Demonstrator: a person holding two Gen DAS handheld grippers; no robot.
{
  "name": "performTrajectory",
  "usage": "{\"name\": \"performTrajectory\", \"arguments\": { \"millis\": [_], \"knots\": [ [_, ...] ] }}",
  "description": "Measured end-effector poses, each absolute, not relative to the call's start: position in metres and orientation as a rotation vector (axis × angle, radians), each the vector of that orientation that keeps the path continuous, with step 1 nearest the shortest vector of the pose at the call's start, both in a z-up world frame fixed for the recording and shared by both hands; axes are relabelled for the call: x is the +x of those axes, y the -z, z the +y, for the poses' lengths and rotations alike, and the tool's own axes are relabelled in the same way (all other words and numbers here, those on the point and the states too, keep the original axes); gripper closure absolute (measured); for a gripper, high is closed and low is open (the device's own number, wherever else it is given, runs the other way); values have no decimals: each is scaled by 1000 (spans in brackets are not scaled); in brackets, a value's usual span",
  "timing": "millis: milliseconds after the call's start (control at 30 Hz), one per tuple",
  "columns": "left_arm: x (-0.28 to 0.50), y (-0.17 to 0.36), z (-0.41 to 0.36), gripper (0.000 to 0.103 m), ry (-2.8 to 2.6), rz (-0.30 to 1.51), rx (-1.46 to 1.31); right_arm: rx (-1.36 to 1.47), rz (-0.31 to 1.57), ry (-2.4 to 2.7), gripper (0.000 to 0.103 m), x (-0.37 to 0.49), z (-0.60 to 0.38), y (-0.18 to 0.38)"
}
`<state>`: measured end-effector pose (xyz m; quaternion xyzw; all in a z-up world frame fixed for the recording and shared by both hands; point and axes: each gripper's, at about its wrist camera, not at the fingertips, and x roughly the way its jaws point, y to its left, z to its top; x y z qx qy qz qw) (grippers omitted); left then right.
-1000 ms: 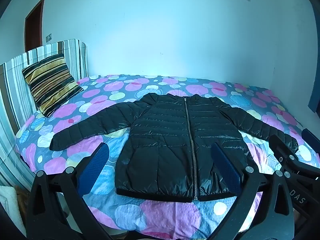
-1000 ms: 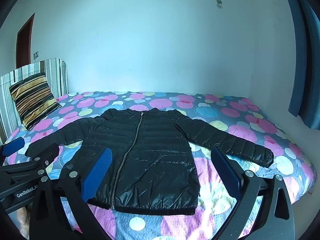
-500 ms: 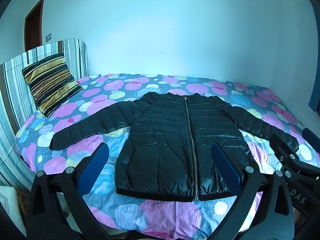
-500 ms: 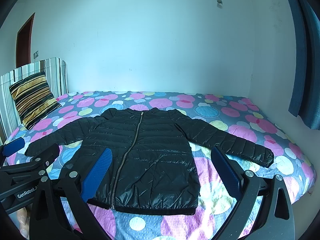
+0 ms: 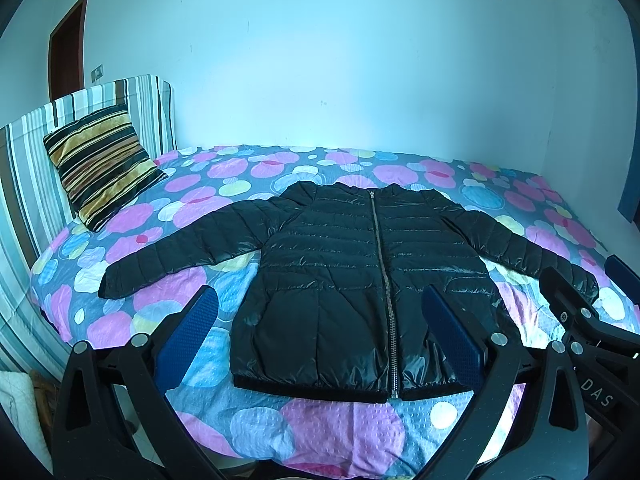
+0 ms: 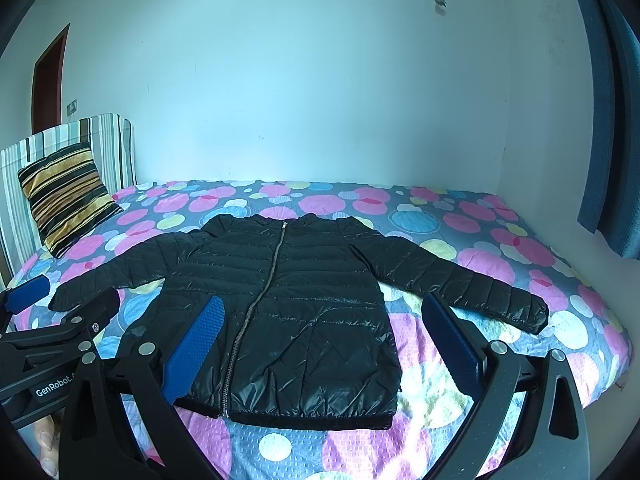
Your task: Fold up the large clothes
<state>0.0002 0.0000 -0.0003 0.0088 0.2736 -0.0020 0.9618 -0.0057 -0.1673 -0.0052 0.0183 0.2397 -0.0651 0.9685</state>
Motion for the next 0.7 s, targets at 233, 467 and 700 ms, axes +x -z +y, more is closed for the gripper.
{"name": "performTrajectory", "arguments": {
  "millis": [233,467,700],
  "knots": [
    [0,0,0,2,0,555,20,35,486,132,5,-6,-167,5],
    [2,2,-1,2,1,554,18,37,484,129,5,-7,-166,9],
    [0,0,0,2,0,553,19,37,485,129,5,-5,-164,10]
  ]
}}
